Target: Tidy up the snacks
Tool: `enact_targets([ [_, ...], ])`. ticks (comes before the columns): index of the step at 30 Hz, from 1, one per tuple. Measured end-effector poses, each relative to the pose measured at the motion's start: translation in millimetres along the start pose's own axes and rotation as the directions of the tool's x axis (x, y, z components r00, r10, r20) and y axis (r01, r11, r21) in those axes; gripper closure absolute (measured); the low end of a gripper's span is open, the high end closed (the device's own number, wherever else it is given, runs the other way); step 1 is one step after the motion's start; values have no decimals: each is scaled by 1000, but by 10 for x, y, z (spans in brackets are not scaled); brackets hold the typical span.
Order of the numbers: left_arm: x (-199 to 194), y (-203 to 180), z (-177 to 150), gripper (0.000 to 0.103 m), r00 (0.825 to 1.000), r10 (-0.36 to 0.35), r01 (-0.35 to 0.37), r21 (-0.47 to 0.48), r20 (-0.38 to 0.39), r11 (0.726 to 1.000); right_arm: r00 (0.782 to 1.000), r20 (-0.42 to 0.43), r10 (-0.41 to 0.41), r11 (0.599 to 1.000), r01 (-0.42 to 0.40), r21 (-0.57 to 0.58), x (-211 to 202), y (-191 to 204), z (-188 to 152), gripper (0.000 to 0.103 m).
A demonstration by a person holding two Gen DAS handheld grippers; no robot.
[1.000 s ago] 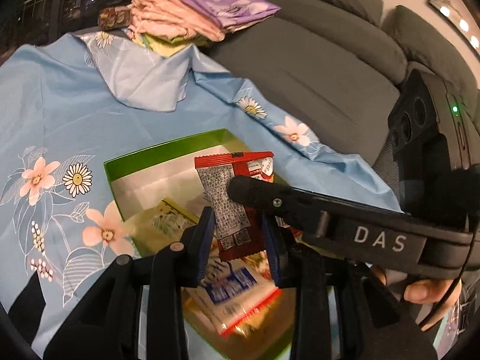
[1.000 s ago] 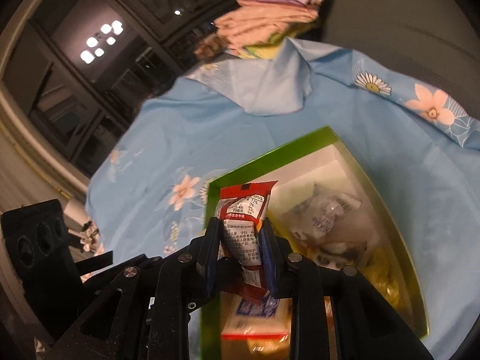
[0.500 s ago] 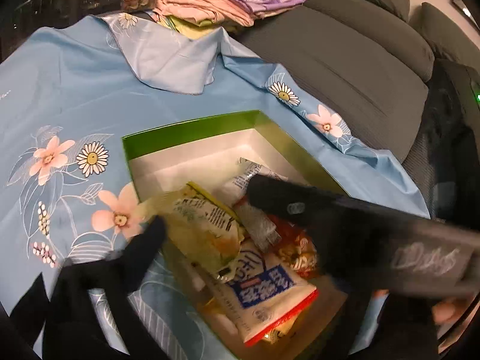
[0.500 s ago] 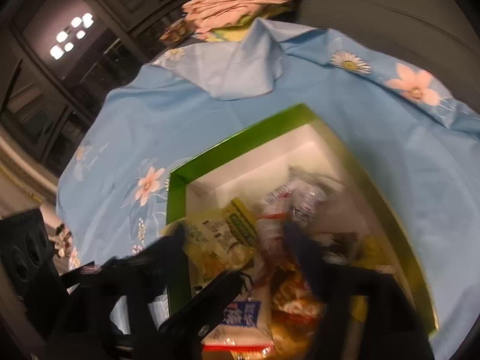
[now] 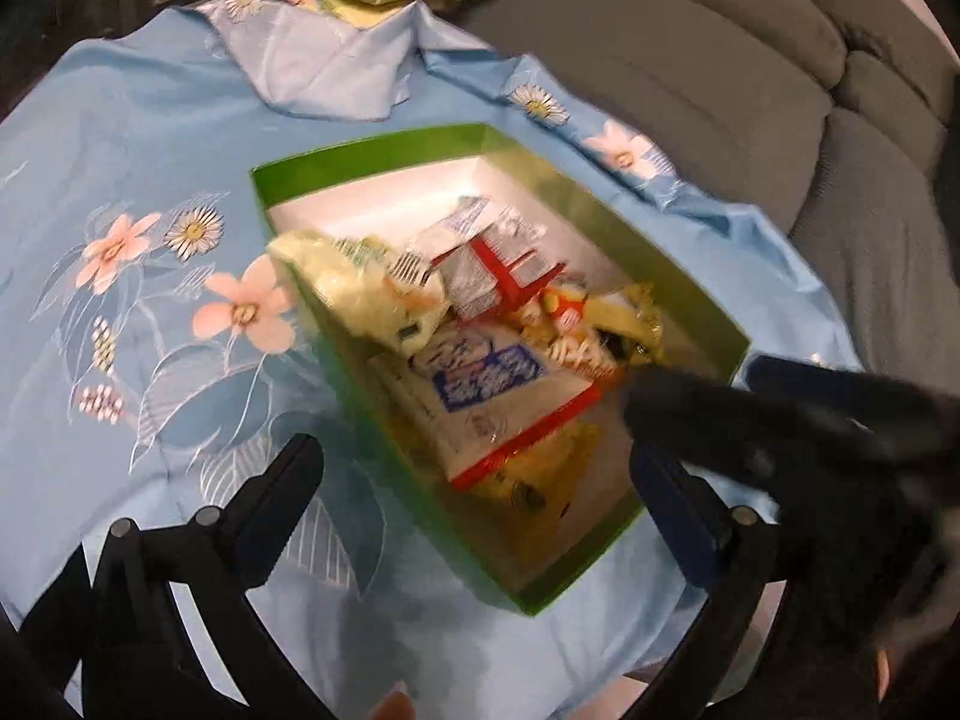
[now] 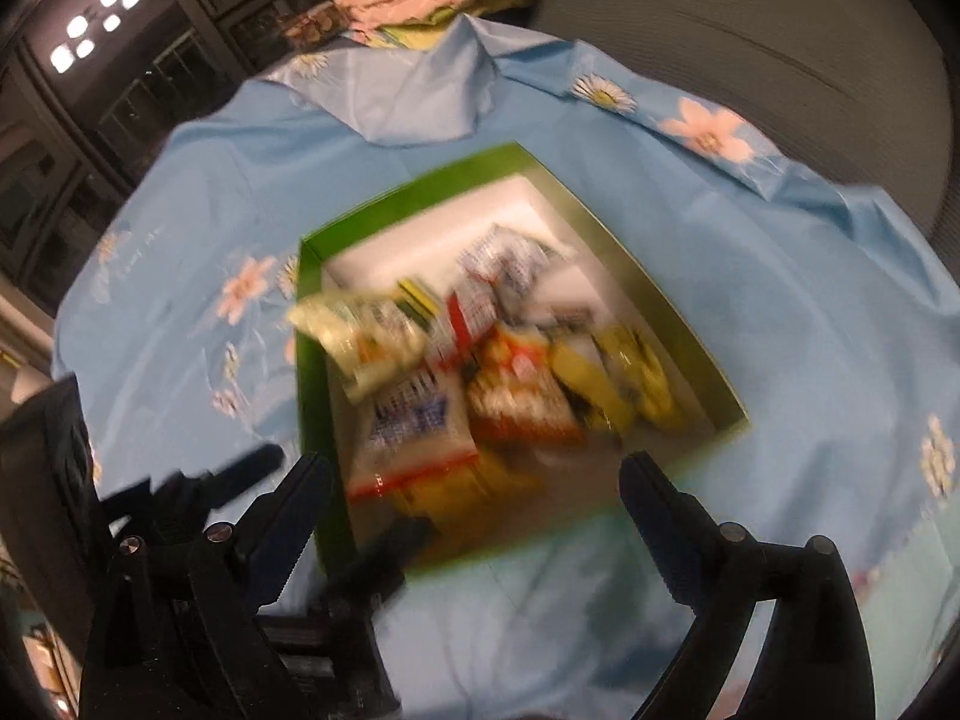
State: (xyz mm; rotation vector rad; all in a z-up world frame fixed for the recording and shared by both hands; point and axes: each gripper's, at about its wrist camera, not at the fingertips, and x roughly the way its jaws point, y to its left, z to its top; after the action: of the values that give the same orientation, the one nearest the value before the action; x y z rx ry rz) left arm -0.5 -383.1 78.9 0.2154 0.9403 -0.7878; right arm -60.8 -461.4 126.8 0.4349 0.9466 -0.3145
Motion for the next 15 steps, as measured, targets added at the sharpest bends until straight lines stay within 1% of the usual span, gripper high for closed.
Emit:
enact_targets([
  [1, 15, -21, -34, 1, 1000, -2, 2, 1, -17, 1000, 1000, -5, -2, 1000, 2, 11, -23, -25, -62, 7],
  [3, -14, -53, -98, 0, 1000, -13, 13, -9, -14, 1000, 1000, -17, 1, 1000, 0, 19, -75, -74, -215, 7],
  [6, -48, -137, -213, 1, 999, -28, 28, 7, -27, 1000, 1000, 10, 19, 999, -19, 45, -203, -160, -401, 7],
  [10, -92, -255, -335, 1, 1000, 5, -4, 41, -18, 999, 1000, 30, 3, 996, -5, 85, -354, -314, -610, 6],
  [13, -133, -290, -428, 1, 1000, -9, 10, 38, -11, 999, 998, 56, -3, 994, -3, 114, -448, -417, -747, 6],
  [15, -150, -321, -475, 1, 1000, 2, -2, 52, -12, 999, 999, 48, 0, 993, -6, 118, -458, -457, -806, 6],
])
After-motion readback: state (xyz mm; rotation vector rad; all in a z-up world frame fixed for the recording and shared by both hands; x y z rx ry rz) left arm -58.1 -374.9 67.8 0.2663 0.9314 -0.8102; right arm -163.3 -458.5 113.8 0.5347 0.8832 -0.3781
